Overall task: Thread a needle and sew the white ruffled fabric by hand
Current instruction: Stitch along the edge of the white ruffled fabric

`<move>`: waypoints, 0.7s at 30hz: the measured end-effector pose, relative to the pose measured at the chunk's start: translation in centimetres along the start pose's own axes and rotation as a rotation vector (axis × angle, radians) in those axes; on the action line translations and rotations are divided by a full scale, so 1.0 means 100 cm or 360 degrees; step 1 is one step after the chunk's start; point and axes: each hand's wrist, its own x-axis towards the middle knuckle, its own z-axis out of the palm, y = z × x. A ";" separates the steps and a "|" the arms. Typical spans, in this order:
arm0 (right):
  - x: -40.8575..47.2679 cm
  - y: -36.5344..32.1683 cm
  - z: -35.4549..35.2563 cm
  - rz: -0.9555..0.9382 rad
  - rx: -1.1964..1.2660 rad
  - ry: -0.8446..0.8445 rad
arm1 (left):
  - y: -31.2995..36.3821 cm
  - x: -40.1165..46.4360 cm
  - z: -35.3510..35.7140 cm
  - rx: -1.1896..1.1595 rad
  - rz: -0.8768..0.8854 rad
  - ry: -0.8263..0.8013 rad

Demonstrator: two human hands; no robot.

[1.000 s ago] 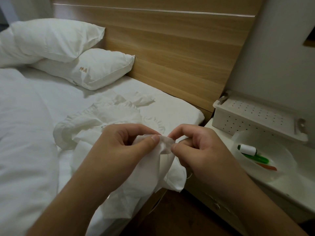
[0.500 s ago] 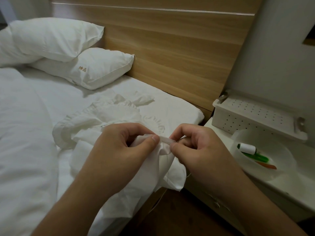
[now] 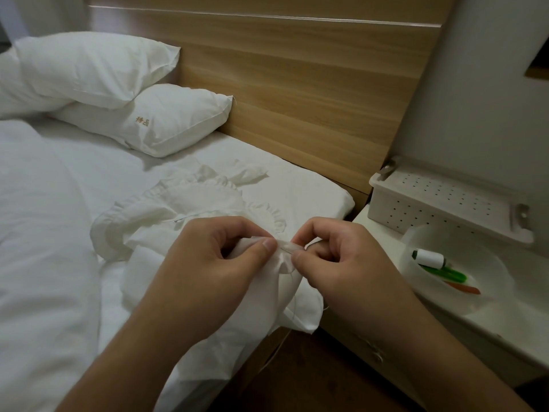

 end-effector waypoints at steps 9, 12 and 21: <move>0.002 0.001 -0.006 0.0107 0.0358 -0.0099 | 0.001 0.000 -0.001 -0.0094 -0.0060 0.0044; 0.003 0.002 -0.008 0.0158 0.0527 -0.0146 | 0.002 0.000 -0.001 -0.0109 -0.0096 0.0056; 0.008 0.009 -0.011 0.0110 0.0854 -0.0338 | 0.004 0.000 -0.004 -0.0168 -0.0184 0.0008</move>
